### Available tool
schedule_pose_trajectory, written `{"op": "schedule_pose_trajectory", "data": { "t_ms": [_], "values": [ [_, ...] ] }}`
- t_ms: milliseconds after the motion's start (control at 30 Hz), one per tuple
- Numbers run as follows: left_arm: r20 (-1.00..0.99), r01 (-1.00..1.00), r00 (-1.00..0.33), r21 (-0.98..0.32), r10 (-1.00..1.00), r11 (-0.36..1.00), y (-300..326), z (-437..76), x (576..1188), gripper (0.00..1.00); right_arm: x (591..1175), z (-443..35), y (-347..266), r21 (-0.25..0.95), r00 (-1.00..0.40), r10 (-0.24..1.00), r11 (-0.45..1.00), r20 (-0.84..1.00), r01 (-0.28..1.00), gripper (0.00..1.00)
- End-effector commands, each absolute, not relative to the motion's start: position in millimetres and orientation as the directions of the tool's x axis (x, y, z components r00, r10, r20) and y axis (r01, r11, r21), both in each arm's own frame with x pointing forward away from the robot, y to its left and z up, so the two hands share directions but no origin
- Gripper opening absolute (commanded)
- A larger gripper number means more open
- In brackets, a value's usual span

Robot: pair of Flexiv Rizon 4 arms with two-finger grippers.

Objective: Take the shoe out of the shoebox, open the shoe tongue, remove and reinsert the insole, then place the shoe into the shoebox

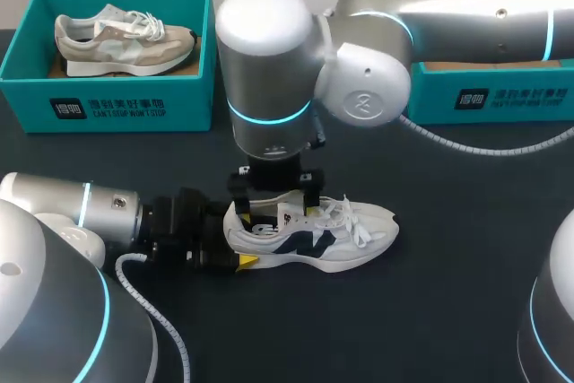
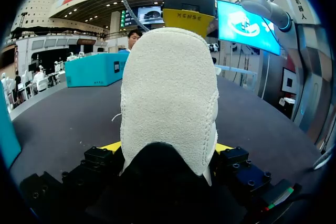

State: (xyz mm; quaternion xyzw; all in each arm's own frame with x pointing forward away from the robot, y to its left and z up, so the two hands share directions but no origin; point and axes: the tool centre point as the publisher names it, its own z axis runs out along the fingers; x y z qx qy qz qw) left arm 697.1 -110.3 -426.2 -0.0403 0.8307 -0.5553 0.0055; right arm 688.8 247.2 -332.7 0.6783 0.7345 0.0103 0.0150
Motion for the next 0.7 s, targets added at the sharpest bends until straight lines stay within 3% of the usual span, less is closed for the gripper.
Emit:
{"op": "schedule_pose_trajectory", "data": {
  "t_ms": [33, 300, 700],
  "values": [
    [0.036, -0.061, -0.997, -0.922, -0.072, 0.382, -111, -433, 698, 0.0, 689, -337, 246, 0.007, -0.066, 0.997, 0.067, -0.035, 0.998, 1.0],
    [0.036, -0.061, -0.997, -0.922, -0.072, 0.382, -111, -433, 698, 0.0, 692, -339, 231, 0.047, 0.044, 0.989, -0.038, -0.139, 0.998, 1.0],
    [0.036, -0.061, -0.997, -0.922, -0.072, 0.382, -111, -433, 698, 0.0, 692, -352, 234, 0.097, 0.107, 0.937, -0.078, -0.333, 0.992, 1.0]
  ]
}}
